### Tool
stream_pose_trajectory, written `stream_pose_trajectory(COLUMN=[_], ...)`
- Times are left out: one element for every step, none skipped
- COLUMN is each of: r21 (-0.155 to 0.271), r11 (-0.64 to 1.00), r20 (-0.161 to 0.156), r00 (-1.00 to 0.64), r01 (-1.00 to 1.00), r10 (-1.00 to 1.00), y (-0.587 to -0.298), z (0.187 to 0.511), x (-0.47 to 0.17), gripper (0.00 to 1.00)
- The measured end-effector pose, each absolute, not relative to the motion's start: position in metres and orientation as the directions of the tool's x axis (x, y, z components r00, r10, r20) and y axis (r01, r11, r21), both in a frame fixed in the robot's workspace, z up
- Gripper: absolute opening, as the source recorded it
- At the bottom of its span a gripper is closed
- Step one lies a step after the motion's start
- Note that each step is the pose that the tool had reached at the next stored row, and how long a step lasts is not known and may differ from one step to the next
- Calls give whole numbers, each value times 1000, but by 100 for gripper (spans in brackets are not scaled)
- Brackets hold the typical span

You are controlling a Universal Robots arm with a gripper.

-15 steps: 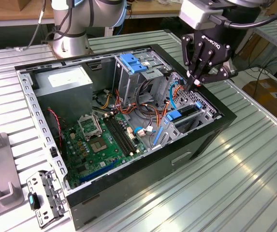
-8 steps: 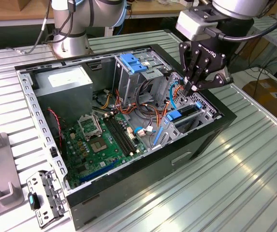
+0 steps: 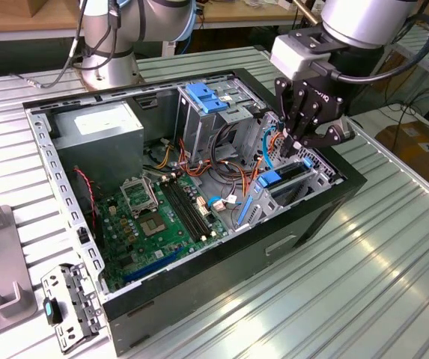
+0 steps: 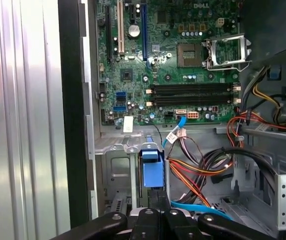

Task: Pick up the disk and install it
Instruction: 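Insert the disk into the insertion slot, then insert the first disk wire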

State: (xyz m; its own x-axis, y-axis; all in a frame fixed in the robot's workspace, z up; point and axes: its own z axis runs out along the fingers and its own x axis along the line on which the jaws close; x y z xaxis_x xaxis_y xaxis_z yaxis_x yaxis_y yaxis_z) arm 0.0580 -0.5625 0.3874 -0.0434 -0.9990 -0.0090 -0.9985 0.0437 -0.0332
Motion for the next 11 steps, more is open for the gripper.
stream_pose_trajectory(r21=[-33, -33, -33, -33, -33, -33, -33, -33, -33, -33, -33], r11=[44, 44, 44, 44, 44, 44, 44, 44, 44, 44, 43], r20=[-9, -9, -8, -8, -8, -7, -7, -7, -7, -7, -7], r00=[-43, -43, -43, -43, -43, -43, -43, -43, -43, -43, -43], r01=[-998, -999, -999, -999, -999, -999, -999, -999, -999, -999, -999], r10=[-999, -999, -999, -999, -999, -999, -999, -999, -999, -999, -999], y=[-562, -562, -562, -562, -562, -562, -562, -562, -562, -562, -562], z=[386, 385, 385, 385, 385, 385, 385, 385, 385, 385, 385], x=[58, 58, 58, 58, 58, 58, 58, 58, 58, 58, 58], gripper=[11, 11, 11, 11, 11, 11, 11, 11, 11, 11, 11])
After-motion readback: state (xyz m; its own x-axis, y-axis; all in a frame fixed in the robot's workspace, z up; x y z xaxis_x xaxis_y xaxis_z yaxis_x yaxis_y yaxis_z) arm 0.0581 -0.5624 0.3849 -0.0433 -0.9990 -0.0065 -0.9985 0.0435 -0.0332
